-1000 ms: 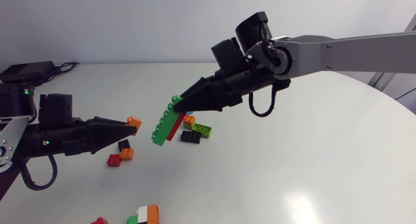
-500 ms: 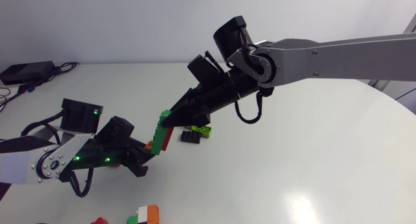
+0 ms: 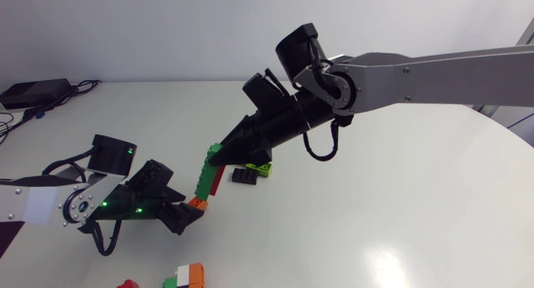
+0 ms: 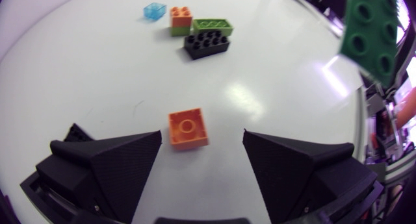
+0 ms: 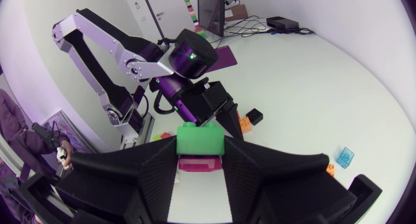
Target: Disassemble duplo
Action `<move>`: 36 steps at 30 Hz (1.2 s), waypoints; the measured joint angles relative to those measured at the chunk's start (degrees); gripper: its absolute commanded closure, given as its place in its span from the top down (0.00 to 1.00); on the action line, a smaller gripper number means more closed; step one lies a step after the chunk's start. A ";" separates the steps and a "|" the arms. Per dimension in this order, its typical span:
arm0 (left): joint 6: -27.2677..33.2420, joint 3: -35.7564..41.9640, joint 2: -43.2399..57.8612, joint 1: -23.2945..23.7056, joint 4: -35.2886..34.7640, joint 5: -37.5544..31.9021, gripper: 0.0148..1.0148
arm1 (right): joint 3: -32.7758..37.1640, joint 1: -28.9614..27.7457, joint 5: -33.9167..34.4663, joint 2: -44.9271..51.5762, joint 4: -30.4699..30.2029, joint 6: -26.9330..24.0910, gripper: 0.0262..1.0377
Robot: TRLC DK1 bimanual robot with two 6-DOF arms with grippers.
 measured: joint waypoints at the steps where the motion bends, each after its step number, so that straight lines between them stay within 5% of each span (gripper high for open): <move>1: -0.04 0.11 -0.57 2.60 -1.22 6.51 0.96 | -0.13 0.00 -0.33 0.00 0.50 0.00 0.19; 5: -0.31 2.80 -2.93 16.33 -6.27 29.38 0.94 | -0.37 0.00 -0.57 0.00 1.51 0.00 0.19; 9: 0.02 5.77 -3.39 23.87 -9.92 42.03 0.92 | -0.74 0.22 -0.55 0.00 2.34 0.00 0.19; 29: 27.54 5.90 -11.58 14.99 -38.95 44.37 0.92 | -1.09 1.79 -11.08 0.39 2.34 1.40 0.19; 36: 33.09 5.90 -13.00 13.29 -43.06 44.54 0.89 | -1.09 3.65 -11.45 2.23 2.34 1.55 0.19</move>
